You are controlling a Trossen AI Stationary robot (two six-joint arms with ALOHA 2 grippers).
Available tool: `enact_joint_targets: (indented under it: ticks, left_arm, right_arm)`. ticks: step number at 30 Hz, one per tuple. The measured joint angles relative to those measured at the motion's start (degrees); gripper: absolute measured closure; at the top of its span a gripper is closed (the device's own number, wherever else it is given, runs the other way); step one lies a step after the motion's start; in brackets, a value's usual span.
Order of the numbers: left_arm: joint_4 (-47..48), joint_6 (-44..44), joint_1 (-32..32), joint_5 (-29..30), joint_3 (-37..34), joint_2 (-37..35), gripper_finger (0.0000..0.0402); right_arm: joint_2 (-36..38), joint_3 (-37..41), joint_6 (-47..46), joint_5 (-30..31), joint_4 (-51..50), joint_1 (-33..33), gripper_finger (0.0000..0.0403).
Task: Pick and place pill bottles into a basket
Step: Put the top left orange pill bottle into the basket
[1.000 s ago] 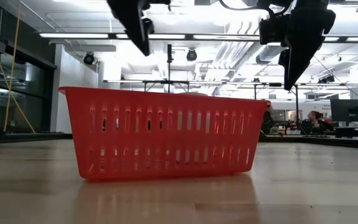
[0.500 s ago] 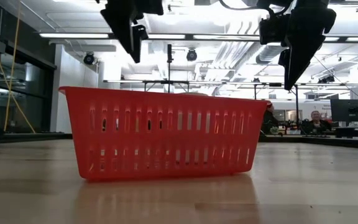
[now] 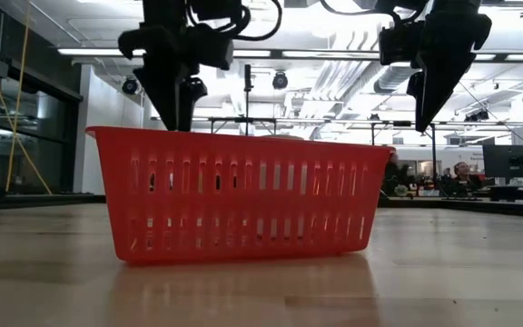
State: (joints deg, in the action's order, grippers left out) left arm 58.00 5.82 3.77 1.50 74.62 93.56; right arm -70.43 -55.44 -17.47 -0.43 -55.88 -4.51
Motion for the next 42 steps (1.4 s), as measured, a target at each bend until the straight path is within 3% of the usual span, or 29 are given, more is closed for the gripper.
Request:
enact_joint_targets:
  ticks: [6,25,35,39,42]
  left_arm:
    - [-2.0,-1.2,2.9,4.7,-2.2,0.0,0.0126]
    - [-3.0,-2.1,3.4,2.1,-2.2,0.0,0.0124]
    - [-4.0,-3.0,3.4,7.1,-2.2,0.7,0.0040]
    - [-3.5,-2.9,3.4,6.2,-2.2,2.1,0.0008]
    - [-4.2,-2.6,3.3,5.6,-2.2,2.5,0.0005]
  right_arm:
    - [0.0,0.0,0.0,0.0,0.0,0.0,0.0098]
    - [0.0,0.0,1.0,0.0,-0.4,0.0,0.0098]
    - [0.0,0.0,1.0,0.0,-0.5,0.0,0.0098]
    - [0.0,0.0,1.1,0.0,-0.7,0.0,0.0098]
    - [0.0,0.0,1.1,0.1,-0.9,0.0,0.0098]
